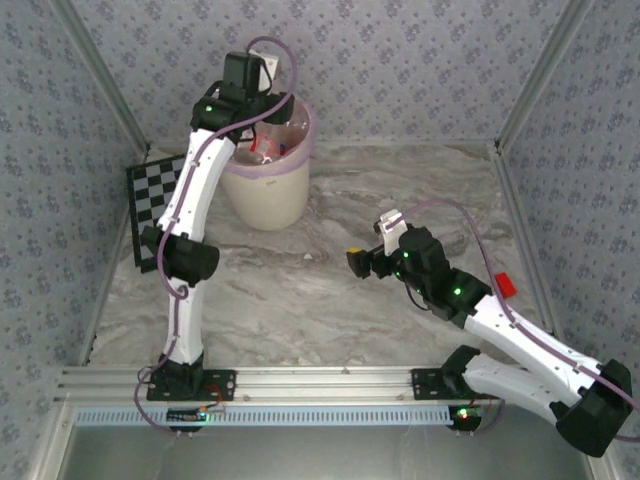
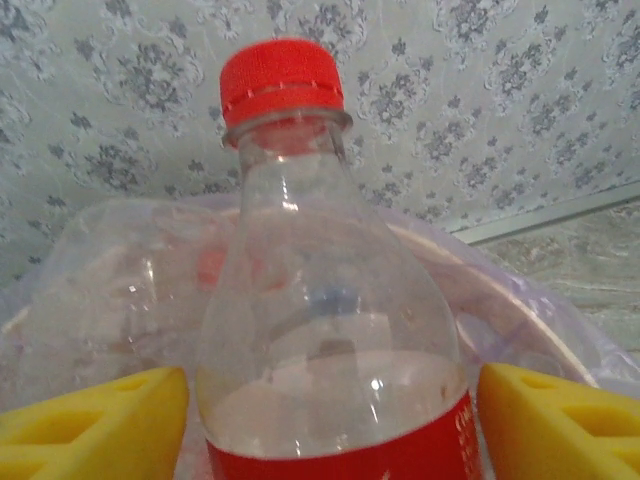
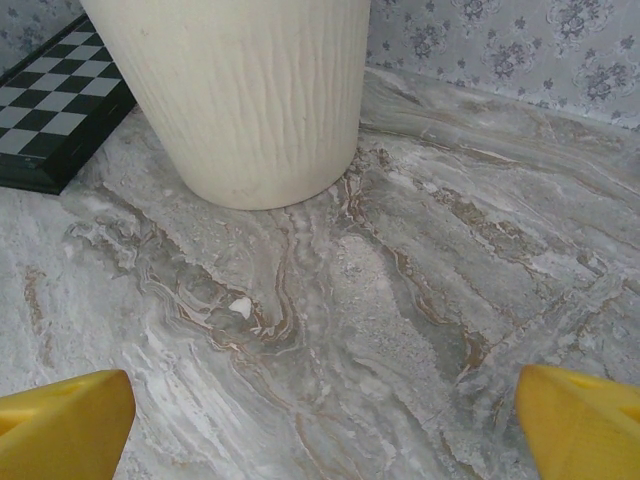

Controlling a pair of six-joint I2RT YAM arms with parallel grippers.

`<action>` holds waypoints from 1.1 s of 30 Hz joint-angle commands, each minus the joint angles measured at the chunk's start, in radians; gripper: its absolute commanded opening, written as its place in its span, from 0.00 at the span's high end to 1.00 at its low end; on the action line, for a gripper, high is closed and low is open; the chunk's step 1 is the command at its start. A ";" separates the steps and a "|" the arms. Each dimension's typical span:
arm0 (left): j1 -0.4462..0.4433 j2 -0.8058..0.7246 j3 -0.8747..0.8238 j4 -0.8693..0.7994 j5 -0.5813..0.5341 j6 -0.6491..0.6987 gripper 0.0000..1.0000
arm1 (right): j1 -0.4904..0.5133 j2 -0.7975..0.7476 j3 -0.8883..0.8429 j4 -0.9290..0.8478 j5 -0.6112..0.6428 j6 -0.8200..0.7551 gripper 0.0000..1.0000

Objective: Put the plastic bottles in the bin

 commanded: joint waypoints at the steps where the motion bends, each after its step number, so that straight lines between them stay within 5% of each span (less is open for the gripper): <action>1: -0.011 -0.097 0.004 -0.025 0.017 0.016 0.19 | -0.001 0.007 0.027 0.008 0.036 -0.030 0.00; 5: -0.015 -0.156 0.003 -0.023 0.005 0.040 0.00 | -0.010 0.024 0.068 0.000 0.076 -0.045 0.00; 12: -0.047 -0.395 -0.105 -0.049 -0.124 0.107 0.00 | -0.110 0.077 0.190 -0.072 0.154 -0.025 0.00; 18: -0.074 -0.984 -1.001 0.259 -0.320 0.007 0.00 | -0.297 0.164 0.275 -0.229 0.308 -0.048 0.00; 23: -0.071 -1.383 -1.622 0.458 -0.492 -0.133 0.00 | -0.490 0.203 0.146 -0.072 0.276 -0.058 0.00; 27: -0.047 -1.510 -1.936 0.594 -0.659 -0.120 0.00 | -0.575 0.252 0.013 0.117 0.236 -0.043 0.00; 33: 0.159 -1.490 -2.238 0.929 -0.471 -0.142 0.00 | -0.652 0.370 -0.115 0.358 0.228 -0.067 0.00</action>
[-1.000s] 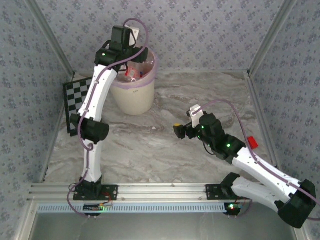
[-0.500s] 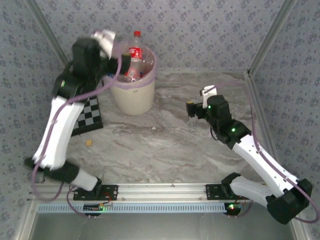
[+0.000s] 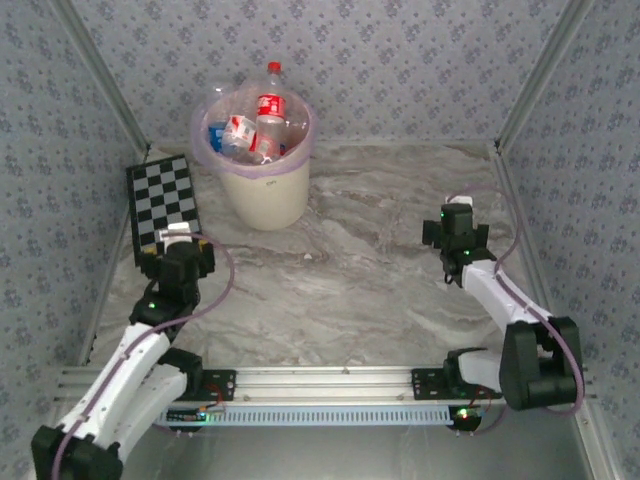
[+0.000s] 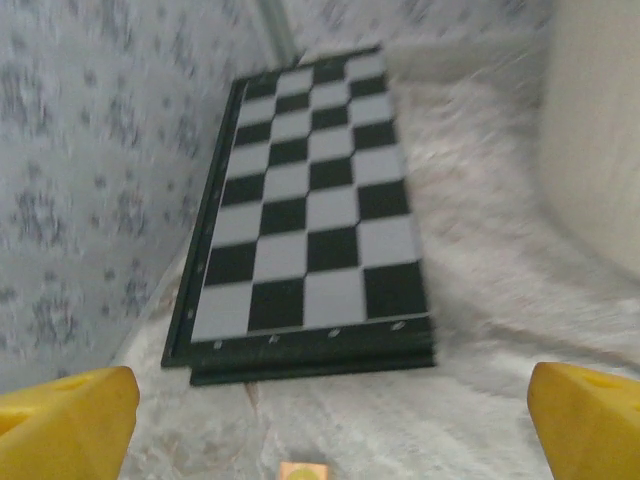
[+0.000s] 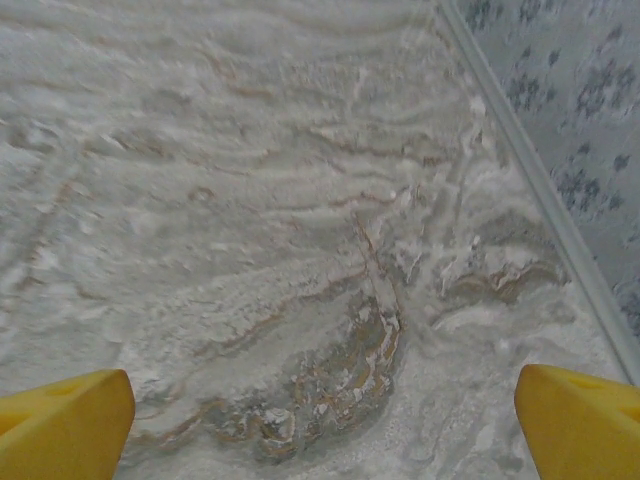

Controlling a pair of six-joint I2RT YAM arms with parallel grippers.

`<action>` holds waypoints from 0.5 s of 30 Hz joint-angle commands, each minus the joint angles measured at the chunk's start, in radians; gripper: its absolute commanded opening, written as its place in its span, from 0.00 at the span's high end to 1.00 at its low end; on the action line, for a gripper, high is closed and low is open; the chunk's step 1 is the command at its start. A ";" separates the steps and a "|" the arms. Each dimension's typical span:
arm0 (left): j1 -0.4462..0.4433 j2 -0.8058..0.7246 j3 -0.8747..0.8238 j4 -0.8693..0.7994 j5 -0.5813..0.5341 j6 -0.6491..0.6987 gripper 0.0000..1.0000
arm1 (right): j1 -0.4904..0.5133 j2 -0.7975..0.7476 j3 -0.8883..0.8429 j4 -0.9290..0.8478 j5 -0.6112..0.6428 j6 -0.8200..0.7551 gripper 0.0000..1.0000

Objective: Put the plastic bottles in the bin

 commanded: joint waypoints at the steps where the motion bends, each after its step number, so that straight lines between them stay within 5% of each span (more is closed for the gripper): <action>1: 0.081 0.023 -0.076 0.315 0.061 -0.025 0.00 | -0.034 0.045 -0.049 0.227 -0.021 -0.019 0.00; 15: 0.260 0.593 -0.111 0.896 0.336 0.070 0.00 | -0.087 0.245 -0.139 0.611 -0.121 -0.060 0.00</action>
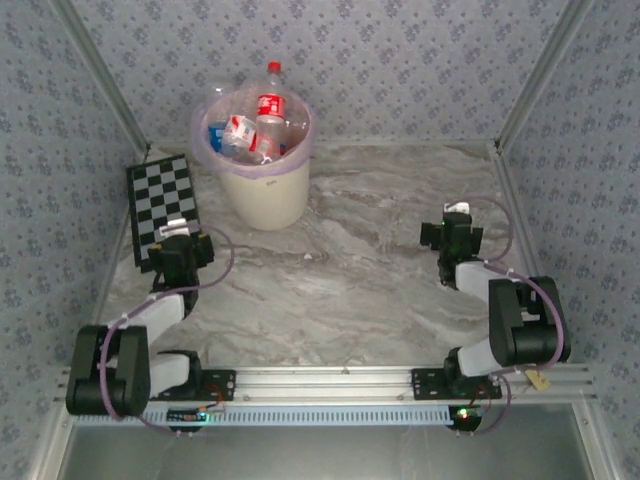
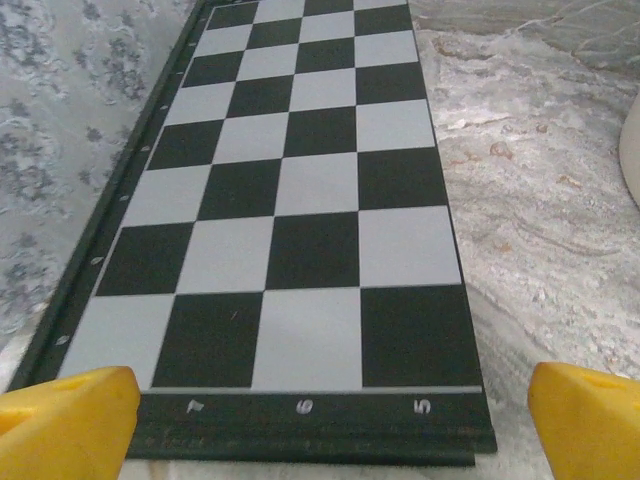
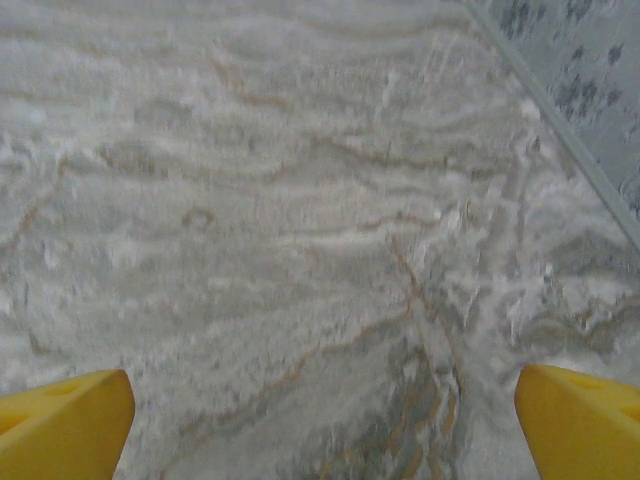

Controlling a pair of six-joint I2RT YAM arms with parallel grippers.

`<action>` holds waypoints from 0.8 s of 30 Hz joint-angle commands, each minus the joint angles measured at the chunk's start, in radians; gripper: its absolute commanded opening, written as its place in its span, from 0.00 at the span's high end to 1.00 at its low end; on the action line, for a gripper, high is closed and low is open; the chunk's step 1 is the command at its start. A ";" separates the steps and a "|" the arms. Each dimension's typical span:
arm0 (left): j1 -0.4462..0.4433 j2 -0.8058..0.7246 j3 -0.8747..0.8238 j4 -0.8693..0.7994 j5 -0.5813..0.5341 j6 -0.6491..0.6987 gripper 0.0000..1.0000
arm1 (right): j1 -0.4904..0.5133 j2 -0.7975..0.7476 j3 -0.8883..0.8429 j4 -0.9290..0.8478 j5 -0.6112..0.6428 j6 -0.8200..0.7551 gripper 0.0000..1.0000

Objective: Put the plastic bottles in the bin

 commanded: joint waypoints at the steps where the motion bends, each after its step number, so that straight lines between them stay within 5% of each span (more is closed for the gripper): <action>1: 0.011 0.102 0.035 0.202 0.085 0.033 0.00 | -0.034 0.062 -0.021 0.171 -0.060 -0.035 0.00; 5: 0.024 0.233 0.104 0.229 0.132 0.039 0.00 | -0.058 0.038 -0.052 0.189 -0.123 -0.028 0.00; 10: 0.025 0.295 0.089 0.305 0.168 0.050 0.00 | -0.057 0.086 -0.154 0.420 -0.165 -0.048 0.00; 24: 0.024 0.318 0.072 0.352 0.184 0.057 0.00 | -0.062 0.070 -0.142 0.365 -0.176 -0.043 0.00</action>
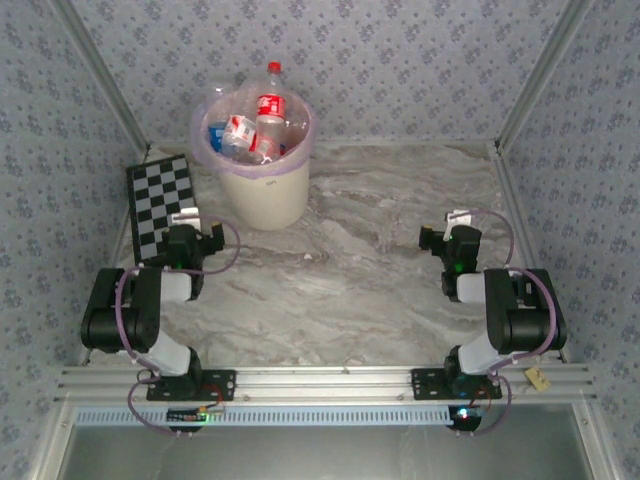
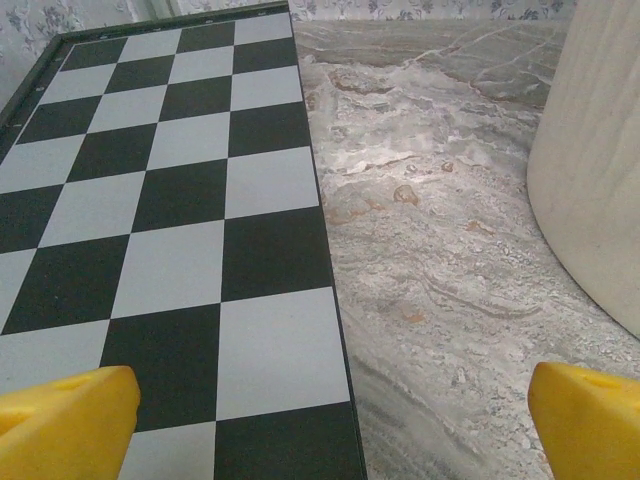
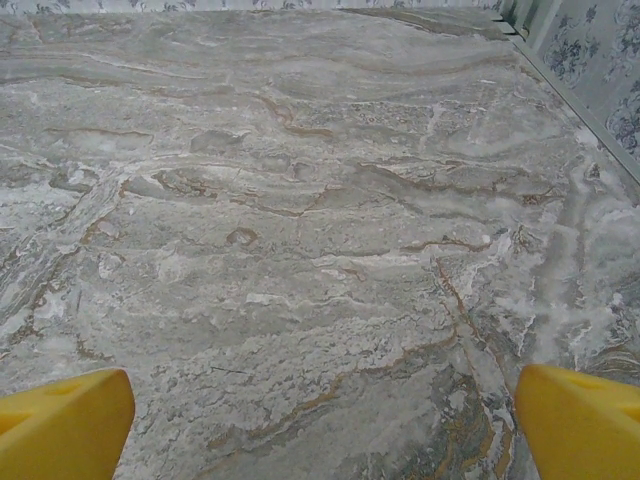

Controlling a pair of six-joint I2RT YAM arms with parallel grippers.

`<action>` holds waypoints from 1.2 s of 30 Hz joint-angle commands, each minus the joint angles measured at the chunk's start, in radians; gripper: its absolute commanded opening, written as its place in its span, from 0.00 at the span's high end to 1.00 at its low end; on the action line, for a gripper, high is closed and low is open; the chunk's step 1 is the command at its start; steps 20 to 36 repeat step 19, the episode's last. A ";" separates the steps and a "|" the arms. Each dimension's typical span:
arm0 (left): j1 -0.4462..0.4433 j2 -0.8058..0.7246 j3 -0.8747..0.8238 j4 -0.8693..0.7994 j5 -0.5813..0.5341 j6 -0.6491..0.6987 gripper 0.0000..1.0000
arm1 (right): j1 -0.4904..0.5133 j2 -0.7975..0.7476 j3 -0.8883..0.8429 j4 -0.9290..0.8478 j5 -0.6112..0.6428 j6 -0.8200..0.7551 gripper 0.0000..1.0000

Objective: Put the plastic bottles in the bin

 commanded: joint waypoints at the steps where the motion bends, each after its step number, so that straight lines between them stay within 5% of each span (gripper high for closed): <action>1: 0.006 0.003 -0.007 0.043 0.016 0.009 0.00 | -0.007 0.003 0.001 0.027 -0.010 -0.018 0.00; 36: 0.005 0.003 -0.007 0.041 0.019 0.008 0.00 | -0.006 0.000 0.000 0.027 -0.013 -0.021 0.00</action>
